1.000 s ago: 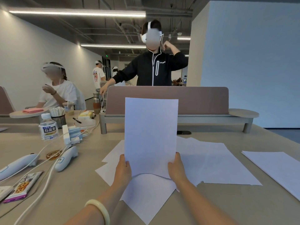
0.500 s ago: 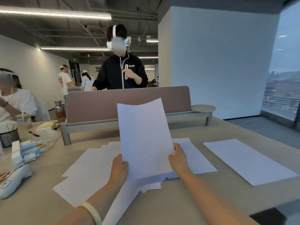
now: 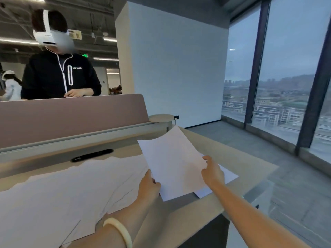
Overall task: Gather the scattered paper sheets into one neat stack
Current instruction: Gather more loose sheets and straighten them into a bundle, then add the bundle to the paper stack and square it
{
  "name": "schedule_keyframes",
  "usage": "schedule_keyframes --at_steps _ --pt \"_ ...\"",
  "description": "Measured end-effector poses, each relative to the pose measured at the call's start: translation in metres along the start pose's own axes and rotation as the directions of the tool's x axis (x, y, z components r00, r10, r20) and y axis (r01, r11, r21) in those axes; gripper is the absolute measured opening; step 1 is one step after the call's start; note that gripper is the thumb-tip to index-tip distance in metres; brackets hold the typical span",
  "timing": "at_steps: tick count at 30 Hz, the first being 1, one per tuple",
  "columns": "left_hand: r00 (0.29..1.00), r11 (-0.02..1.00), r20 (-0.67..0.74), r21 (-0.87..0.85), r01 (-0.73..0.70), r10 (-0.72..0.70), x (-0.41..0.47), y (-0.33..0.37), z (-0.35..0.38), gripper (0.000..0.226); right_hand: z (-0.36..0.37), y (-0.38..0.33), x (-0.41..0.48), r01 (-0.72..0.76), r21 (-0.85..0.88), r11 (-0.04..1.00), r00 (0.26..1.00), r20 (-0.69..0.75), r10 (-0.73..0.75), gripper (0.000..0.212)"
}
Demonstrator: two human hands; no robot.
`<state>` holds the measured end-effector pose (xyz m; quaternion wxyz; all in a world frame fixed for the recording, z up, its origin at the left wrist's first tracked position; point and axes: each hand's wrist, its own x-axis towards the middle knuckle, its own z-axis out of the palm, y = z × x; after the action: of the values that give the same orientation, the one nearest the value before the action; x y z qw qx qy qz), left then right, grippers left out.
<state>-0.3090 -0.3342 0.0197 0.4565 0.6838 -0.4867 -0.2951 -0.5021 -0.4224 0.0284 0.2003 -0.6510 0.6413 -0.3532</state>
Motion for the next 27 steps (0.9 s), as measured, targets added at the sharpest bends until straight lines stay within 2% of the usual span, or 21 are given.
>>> schedule_keyframes --at_steps 3,7,9,13,21,27 --pt "0.997 0.998 0.048 0.024 -0.057 0.056 0.011 0.011 0.037 0.05 -0.017 0.021 0.023 -0.022 -0.113 0.993 0.999 -0.043 0.017 0.054" --pt "0.992 0.996 0.1 0.04 -0.084 0.08 0.028 0.017 0.071 0.047 -0.025 0.045 0.052 -0.054 -0.216 0.975 0.999 -0.019 0.051 0.055" --pt "0.991 0.994 0.117 0.084 -0.071 0.061 0.034 0.02 0.083 0.045 -0.027 0.055 0.064 -0.063 -0.247 0.967 0.998 -0.011 0.062 0.056" --pt "0.989 0.986 0.147 0.166 -0.004 -0.02 0.046 0.02 0.098 0.062 -0.027 0.064 0.078 -0.061 -0.315 0.947 0.998 -0.019 0.057 0.052" --pt "0.981 0.965 0.183 0.261 0.007 -0.057 0.055 0.013 0.11 0.068 -0.015 0.075 0.095 -0.042 -0.381 0.924 0.999 -0.014 0.04 0.055" --pt "0.979 0.942 0.202 0.331 -0.054 -0.015 0.053 0.01 0.114 0.065 -0.009 0.088 0.097 -0.056 -0.399 0.915 0.998 -0.018 0.053 0.055"
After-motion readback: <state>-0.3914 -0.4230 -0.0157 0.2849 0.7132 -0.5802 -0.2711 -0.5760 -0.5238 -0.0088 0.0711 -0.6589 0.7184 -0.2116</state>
